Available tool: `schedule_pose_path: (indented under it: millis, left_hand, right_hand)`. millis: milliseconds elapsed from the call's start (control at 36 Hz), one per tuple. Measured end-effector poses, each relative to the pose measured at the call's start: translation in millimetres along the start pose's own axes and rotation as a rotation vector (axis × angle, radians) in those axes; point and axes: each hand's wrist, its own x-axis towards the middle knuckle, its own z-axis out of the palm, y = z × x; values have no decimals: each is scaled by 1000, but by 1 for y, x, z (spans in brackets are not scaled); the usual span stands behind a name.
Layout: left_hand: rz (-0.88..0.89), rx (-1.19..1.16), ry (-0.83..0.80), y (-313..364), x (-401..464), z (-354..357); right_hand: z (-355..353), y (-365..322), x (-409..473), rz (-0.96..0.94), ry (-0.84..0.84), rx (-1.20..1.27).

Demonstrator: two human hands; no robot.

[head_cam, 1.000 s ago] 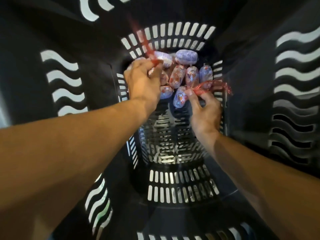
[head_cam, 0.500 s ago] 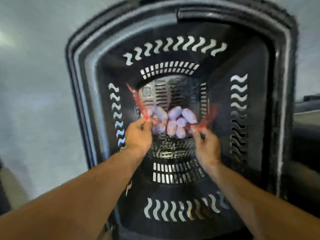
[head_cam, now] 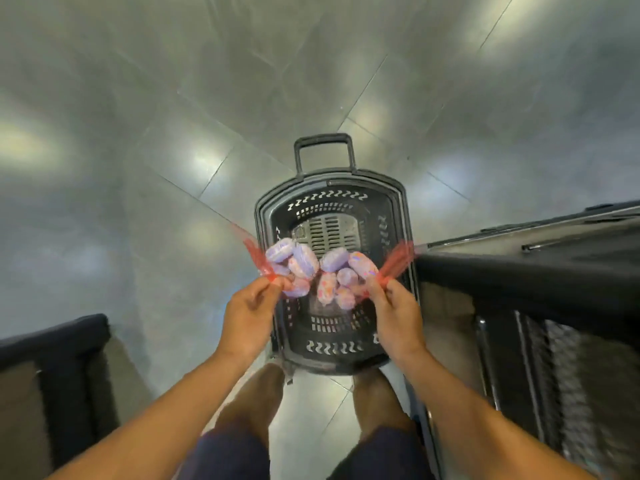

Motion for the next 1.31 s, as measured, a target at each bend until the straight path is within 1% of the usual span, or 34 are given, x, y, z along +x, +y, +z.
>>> schedule_pose_path:
  millis: [83, 194, 306, 389, 472, 528, 611, 694, 778, 889, 1000, 1111, 1222, 1306]
  left_hand:
    - [131, 28, 4, 51, -37, -35]
    - [263, 17, 0, 99, -79, -81]
    - [398, -16, 4, 122, -115, -118]
    - [461, -78, 14, 129, -137, -141]
    - [524, -57, 9, 129, -156, -158]
    - [552, -2, -5, 127, -168, -163]
    - [580, 71, -24, 129, -184, -164]
    - [585, 68, -56, 134, -196, -163]
    - [610, 83, -68, 137, -203, -163]
    - [665, 112, -91, 134, -216, -157]
    - [698, 142, -101, 132, -241, -131]
    - [718, 120, -114, 135, -271, -83]
    - [750, 79, -141, 146, -296, -23]
    - [792, 90, -170, 157, -317, 19]
  right_hand:
    - [-20, -53, -42, -122, 66, 25]
    - [-43, -106, -93, -200, 92, 85]
    - [-62, -146, -146, -308, 267, 37]
    - [-76, -162, -192, -341, 377, 100]
    - [-88, -163, -242, -399, 470, 130]
    - [-94, -155, -272, -395, 508, 119]
    - [-109, -136, -310, -330, 530, 123]
    - [-125, -114, -338, -301, 545, 64]
    - [-142, -98, -352, -181, 607, 196]
    - [-164, -72, -362, -161, 654, 334]
    - [-193, -54, -373, -234, 695, 393]
    - [-229, -45, -387, -303, 709, 394]
    - [-268, -42, -400, -340, 689, 471]
    - [-300, -42, -403, -339, 651, 538]
